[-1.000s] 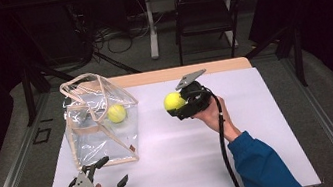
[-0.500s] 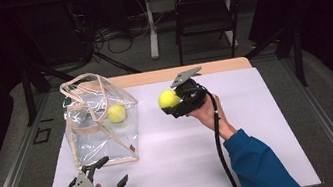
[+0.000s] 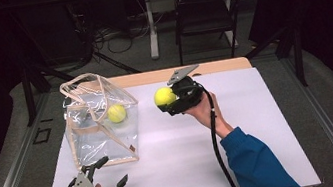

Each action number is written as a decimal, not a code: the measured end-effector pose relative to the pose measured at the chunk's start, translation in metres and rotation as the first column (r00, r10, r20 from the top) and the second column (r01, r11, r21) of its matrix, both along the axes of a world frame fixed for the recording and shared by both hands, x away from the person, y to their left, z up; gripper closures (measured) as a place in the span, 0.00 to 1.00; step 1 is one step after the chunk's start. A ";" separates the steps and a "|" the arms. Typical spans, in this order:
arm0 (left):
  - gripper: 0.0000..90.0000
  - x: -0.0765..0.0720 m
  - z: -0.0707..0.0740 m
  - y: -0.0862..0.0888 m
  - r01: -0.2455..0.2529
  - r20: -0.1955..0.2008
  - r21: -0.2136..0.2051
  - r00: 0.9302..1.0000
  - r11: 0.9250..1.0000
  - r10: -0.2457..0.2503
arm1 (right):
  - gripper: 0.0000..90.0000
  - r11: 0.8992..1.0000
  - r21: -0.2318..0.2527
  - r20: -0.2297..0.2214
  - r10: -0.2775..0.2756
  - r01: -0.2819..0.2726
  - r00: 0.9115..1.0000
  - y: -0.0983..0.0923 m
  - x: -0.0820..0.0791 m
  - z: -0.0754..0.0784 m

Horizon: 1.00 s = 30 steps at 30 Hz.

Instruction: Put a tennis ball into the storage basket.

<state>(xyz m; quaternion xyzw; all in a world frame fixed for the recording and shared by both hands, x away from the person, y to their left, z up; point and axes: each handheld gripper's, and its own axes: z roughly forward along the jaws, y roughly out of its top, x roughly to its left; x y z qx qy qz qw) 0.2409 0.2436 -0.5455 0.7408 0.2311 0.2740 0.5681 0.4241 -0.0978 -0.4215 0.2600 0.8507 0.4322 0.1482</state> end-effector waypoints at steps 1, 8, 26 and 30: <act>0.17 0.000 0.000 0.000 0.002 -0.001 0.003 1.000 1.000 -0.002 | 0.29 1.000 0.001 0.001 0.000 0.000 1.000 0.000 0.000 0.001; 0.17 0.000 0.000 0.000 0.000 -0.003 -0.003 1.000 1.000 0.000 | 0.29 1.000 0.016 0.020 0.002 -0.002 1.000 0.002 0.000 0.005; 0.17 0.000 0.000 0.000 0.000 0.000 -0.003 1.000 1.000 0.000 | 0.29 1.000 0.015 0.030 0.014 -0.015 0.999 0.011 0.003 0.019; 0.17 0.000 0.000 0.000 0.000 0.000 -0.004 1.000 1.000 0.000 | 0.29 1.000 0.023 0.031 0.018 -0.018 0.999 0.011 0.005 0.021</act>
